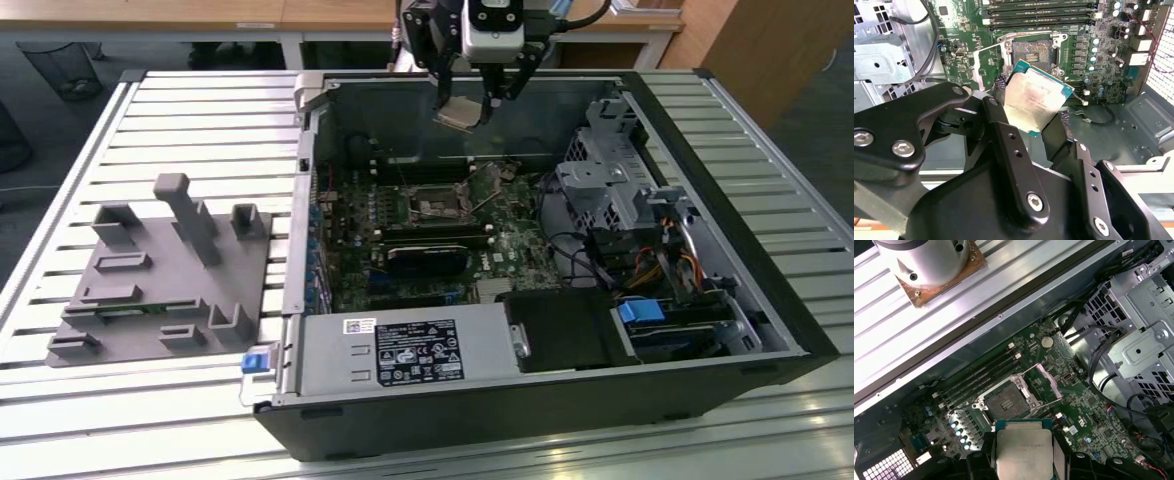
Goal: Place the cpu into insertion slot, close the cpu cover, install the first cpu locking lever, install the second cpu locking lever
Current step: 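Place the cpu into insertion slot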
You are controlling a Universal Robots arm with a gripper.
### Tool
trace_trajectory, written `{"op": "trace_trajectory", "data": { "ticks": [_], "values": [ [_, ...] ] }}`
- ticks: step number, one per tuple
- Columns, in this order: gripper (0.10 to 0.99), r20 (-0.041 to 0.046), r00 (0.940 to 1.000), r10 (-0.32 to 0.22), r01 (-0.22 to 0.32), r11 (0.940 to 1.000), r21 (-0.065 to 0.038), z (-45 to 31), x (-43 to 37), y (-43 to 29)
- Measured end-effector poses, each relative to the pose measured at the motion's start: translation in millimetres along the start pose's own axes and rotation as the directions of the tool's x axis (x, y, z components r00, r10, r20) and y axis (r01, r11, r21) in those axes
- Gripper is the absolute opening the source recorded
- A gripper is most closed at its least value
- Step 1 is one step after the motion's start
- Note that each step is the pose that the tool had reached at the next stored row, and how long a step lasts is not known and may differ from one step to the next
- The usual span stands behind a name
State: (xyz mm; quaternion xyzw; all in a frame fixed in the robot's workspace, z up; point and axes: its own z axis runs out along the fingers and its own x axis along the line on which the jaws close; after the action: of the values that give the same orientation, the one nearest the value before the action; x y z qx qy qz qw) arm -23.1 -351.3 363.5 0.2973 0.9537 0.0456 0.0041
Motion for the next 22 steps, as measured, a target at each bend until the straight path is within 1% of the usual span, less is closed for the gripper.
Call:
{"op": "trace_trajectory", "data": {
  "ticks": [22],
  "values": [
    [0.545,0.0058,0.9978,0.065,-0.065,0.9979,-0.001,0.1,0.0,0.0]
  ]
}}
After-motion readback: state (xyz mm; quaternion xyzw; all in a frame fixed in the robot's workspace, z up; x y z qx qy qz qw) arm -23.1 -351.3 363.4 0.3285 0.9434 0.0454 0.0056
